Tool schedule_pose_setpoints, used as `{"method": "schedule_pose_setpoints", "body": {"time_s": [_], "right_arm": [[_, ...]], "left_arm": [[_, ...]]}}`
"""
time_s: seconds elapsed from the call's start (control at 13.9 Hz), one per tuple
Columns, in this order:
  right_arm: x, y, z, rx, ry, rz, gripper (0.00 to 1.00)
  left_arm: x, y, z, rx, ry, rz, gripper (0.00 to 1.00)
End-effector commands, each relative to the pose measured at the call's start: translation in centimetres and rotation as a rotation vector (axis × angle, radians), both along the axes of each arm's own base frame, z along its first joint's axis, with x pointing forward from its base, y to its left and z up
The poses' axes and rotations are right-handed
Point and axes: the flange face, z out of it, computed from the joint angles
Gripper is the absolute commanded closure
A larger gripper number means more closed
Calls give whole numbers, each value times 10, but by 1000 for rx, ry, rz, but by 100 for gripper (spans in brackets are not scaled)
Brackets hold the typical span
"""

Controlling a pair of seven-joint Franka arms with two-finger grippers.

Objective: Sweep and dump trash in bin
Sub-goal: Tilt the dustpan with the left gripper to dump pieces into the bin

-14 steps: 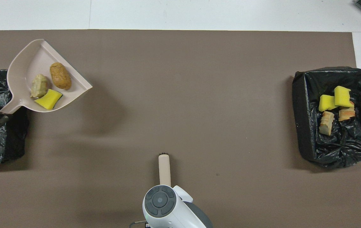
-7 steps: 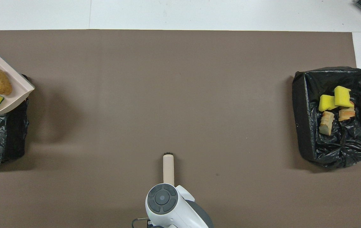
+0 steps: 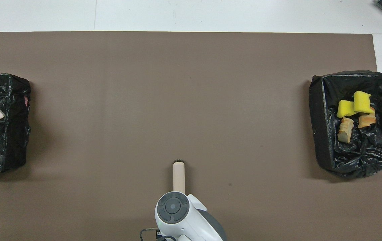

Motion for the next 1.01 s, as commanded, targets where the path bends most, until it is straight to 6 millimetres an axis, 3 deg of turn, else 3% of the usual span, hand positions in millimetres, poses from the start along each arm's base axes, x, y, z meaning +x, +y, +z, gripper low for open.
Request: {"method": "schedule_pose_setpoints", "body": {"time_s": [0.0, 0.07, 0.14, 0.5, 0.58, 0.72, 0.94], "right_arm": [[5, 2, -6, -3, -7, -25, 76], [7, 2, -6, -2, -6, -29, 75], [8, 3, -5, 2, -8, -27, 66], [21, 7, -1, 16, -9, -43, 60], [29, 5, 4, 22, -15, -53, 56], [55, -10, 8, 25, -25, -96, 35], [83, -17, 34, 56, -64, -155, 26]], "left_arm": [[2, 29, 5, 114, 23, -100, 100], [4, 33, 3, 154, 50, -152, 100], [6, 35, 0, 192, 86, -188, 100], [24, 42, -18, 369, 210, -367, 100], [33, 30, -16, 398, 235, -409, 100], [53, 2, -15, 479, 287, -492, 100], [68, -21, -13, 529, 307, -548, 100]]}}
